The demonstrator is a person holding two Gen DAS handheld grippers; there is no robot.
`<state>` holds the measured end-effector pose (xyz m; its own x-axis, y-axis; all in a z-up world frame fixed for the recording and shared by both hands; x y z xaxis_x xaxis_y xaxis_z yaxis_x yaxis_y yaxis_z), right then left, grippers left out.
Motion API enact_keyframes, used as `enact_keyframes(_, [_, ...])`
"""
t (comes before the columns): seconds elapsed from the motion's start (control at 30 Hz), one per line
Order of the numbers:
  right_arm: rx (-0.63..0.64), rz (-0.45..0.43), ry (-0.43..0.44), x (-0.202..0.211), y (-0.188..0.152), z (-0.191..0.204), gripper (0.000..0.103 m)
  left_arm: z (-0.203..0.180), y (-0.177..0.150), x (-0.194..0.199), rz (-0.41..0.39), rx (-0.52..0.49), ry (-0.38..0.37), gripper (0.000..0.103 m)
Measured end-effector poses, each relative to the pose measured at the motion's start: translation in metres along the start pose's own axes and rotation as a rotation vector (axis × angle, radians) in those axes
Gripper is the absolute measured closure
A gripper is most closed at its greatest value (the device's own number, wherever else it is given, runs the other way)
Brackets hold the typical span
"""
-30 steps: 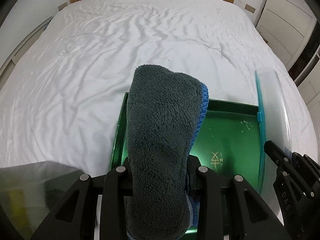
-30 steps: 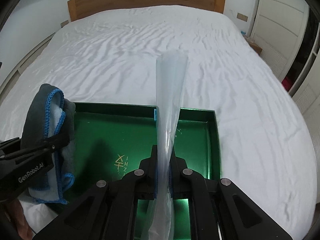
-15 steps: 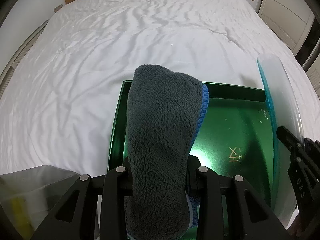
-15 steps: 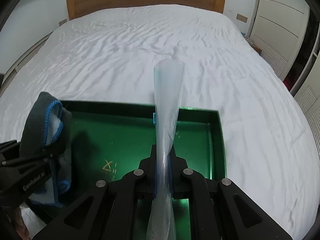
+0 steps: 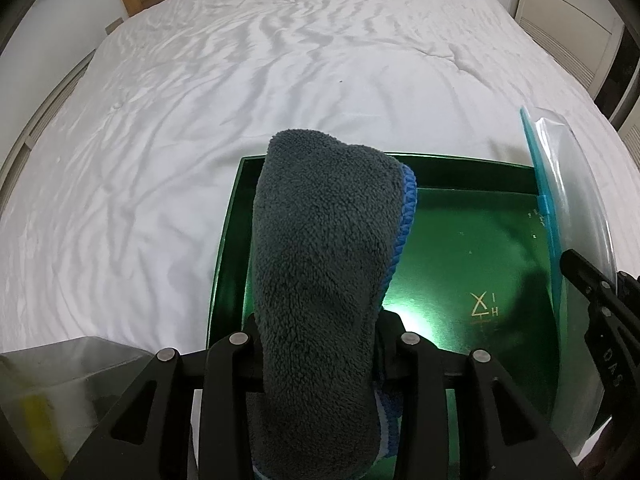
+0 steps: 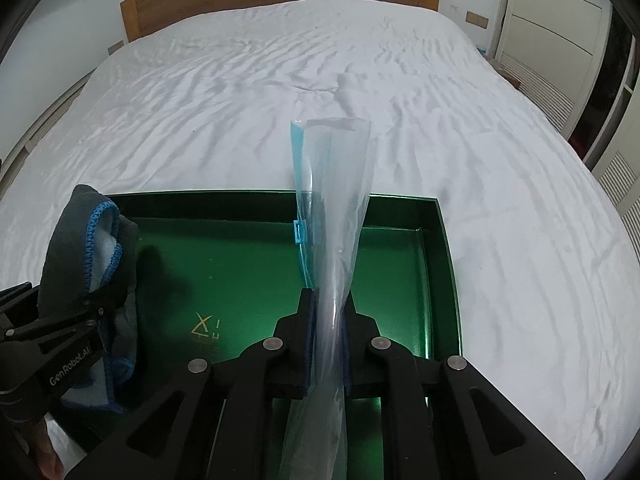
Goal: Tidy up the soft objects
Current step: 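Lower the towel and bag into the tray and open both tools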
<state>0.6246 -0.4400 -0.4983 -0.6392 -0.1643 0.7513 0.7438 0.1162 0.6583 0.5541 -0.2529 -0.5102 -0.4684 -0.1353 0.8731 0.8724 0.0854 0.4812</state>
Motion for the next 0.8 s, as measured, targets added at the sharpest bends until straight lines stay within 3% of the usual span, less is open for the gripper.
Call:
enact_keyframes(0.7, [0.010, 0.002, -0.025, -0.0047, -0.0017, -0.0076, 0.083, -0.0004, -0.0026, 0.0016, -0.031, -0.043, 0.013, 0.070])
enact_keyframes(0.8, [0.014, 0.004, -0.036, -0.0046, -0.0013, -0.0096, 0.070, -0.0007, -0.0029, 0.0015, -0.031, -0.041, 0.013, 0.070])
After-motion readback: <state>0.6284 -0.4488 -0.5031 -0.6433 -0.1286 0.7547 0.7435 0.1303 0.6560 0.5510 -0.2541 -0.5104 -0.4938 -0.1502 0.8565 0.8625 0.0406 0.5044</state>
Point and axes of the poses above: each gripper's, at about its wrist camera, not at the fingertips, and x roughly against the way its jaws point, z to its left, y to its top, the point moved 9 cm from there along -x, roughly the way its jaws point, and after that the axes turned 5 degrees about -z, right-handed, at the moved point
